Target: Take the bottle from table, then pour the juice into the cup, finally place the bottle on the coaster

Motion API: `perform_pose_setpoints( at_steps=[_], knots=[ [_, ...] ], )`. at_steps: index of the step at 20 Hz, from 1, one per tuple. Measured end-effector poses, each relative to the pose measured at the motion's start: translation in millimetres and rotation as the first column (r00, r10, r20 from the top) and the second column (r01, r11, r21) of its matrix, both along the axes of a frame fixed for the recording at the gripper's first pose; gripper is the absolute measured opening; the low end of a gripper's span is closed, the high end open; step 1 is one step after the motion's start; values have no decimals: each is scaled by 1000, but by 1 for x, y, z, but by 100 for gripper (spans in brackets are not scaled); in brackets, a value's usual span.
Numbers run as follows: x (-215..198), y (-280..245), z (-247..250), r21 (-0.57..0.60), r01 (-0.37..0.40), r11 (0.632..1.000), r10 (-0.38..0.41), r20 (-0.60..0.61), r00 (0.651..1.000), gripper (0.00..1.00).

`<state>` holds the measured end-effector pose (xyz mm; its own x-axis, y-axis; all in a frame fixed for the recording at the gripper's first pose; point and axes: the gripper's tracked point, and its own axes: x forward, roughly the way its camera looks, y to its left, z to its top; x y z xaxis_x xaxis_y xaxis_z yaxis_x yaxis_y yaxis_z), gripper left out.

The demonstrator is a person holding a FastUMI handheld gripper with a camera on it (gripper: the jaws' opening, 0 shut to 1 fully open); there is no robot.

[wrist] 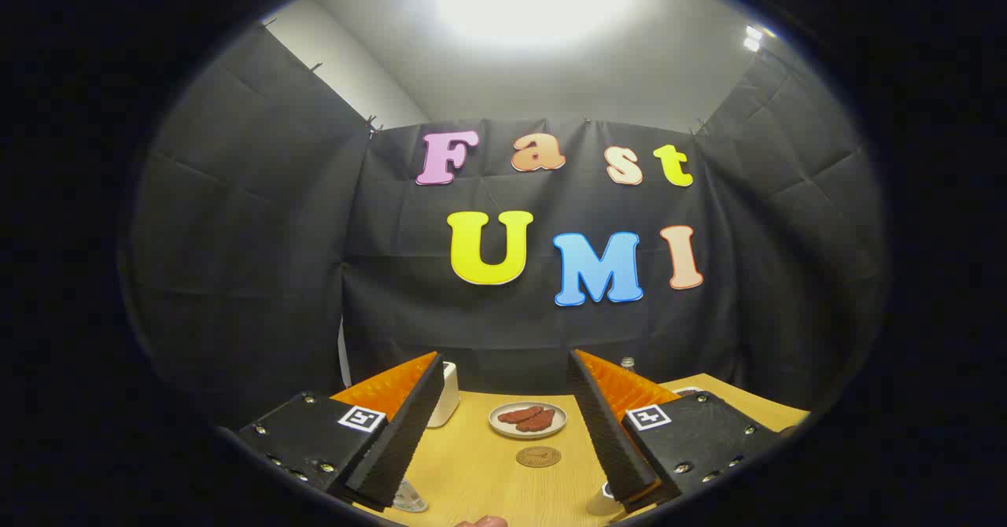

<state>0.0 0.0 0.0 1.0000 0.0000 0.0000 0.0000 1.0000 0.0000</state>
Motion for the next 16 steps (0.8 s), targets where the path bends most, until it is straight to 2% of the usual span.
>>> perform_pose_setpoints(
  at_steps=[5, 16],
  knots=[
    [-7, 1, -2, -13, -15, 1000, 15, 4, 1000, 96],
    [-4, -14, -6, 8, 14, 1000, -14, 20, 1000, 96]
  ],
)
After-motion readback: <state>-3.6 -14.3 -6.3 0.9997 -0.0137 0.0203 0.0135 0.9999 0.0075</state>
